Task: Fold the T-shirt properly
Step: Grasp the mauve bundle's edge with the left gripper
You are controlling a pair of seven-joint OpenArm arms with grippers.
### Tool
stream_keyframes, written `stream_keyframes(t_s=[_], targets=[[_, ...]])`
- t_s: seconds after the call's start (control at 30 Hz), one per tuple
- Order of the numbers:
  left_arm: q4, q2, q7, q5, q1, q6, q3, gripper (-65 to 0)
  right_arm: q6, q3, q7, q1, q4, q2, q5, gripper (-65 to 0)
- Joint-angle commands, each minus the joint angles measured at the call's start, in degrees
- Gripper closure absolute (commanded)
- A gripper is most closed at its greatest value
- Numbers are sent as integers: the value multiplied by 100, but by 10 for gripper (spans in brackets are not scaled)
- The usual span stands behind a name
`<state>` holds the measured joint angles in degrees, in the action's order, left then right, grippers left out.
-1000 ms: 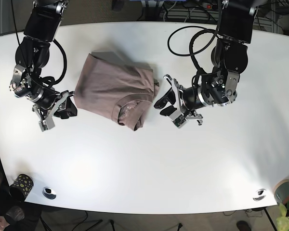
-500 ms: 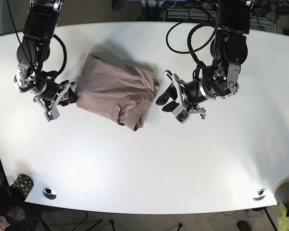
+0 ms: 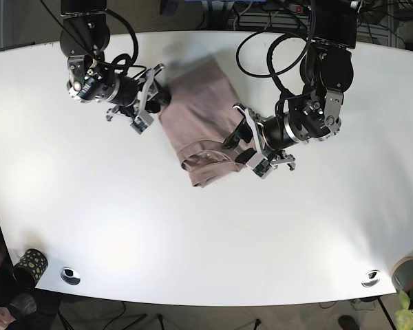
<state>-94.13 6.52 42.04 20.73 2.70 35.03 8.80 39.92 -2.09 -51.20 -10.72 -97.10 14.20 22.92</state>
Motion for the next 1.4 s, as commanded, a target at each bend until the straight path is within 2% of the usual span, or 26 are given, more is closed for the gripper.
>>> stream_keyframes(t_s=[0.0,0.07,0.27,0.33,0.43,0.63,0.77,1.0,1.1,1.23,1.37], targets=[[-104,3,-147,94,95,-281,-14,-312,8,283,131,57,-141,-105,60,-189],[-130,3,-147,120,95,-588,-14,-354,8,635,131,65,-141,-228,78,-189],[-130,3,-147,129,95,-808,-14,-356,8,1664,122,180,-149,-457,104,-189],[-130,3,-165,103,95,-817,-14,-356,8,1743,122,215,-149,-536,104,-189],[-139,3,-173,103,33,-975,-14,-356,8,1611,122,215,-149,-659,104,-189],[-113,-103,-200,85,-19,-1661,188,-357,8,987,122,215,-387,-659,104,-189],[-42,-41,-613,24,-222,-1889,435,-357,8,723,122,259,-378,-642,104,-189],[-16,-77,-1466,-1040,-846,-1898,733,-357,8,363,122,268,-360,-642,104,-189],[-25,-77,-1765,-1190,-1145,-1925,716,-354,8,292,122,268,-360,-642,104,-189],[-69,-41,-2231,-1392,-1575,-2303,663,-356,8,301,122,268,-352,-642,104,-189],[257,11,-2591,-1541,-1734,-2443,646,-356,8,301,122,259,-378,-642,104,-189]])
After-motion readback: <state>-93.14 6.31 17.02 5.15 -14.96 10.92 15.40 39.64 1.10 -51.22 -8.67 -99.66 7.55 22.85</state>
